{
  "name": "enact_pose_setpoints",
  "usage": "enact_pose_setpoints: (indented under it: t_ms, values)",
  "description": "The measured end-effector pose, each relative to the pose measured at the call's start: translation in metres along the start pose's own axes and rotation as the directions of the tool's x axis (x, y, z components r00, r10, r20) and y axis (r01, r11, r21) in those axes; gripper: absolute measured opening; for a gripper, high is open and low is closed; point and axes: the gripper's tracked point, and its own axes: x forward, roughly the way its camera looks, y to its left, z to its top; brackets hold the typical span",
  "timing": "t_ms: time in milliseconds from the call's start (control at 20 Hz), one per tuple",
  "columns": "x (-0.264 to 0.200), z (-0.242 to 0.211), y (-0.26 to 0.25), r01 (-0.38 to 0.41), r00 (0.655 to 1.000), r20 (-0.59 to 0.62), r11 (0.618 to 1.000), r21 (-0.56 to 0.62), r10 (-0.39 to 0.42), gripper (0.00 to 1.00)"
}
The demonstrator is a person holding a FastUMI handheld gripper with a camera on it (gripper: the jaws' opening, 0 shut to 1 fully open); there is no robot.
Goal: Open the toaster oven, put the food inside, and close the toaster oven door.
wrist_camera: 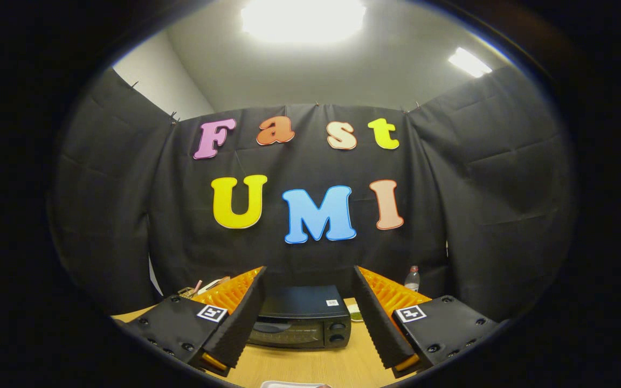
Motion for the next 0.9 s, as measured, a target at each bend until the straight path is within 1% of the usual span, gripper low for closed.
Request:
enact_pose_setpoints:
  t_ms: [250, 500, 900]
  values:
    - [0.038, -0.036, 0.022, -0.056, 0.997, -0.06, 0.998, 0.022, 0.057, 0.97]
    - [0.07, -0.067, 0.04, -0.091, 0.99, -0.104, 0.995, 0.034, 0.094, 0.97]
    - [0.106, -0.123, 0.059, -0.117, 0.975, -0.191, 0.993, 0.017, 0.118, 0.97]
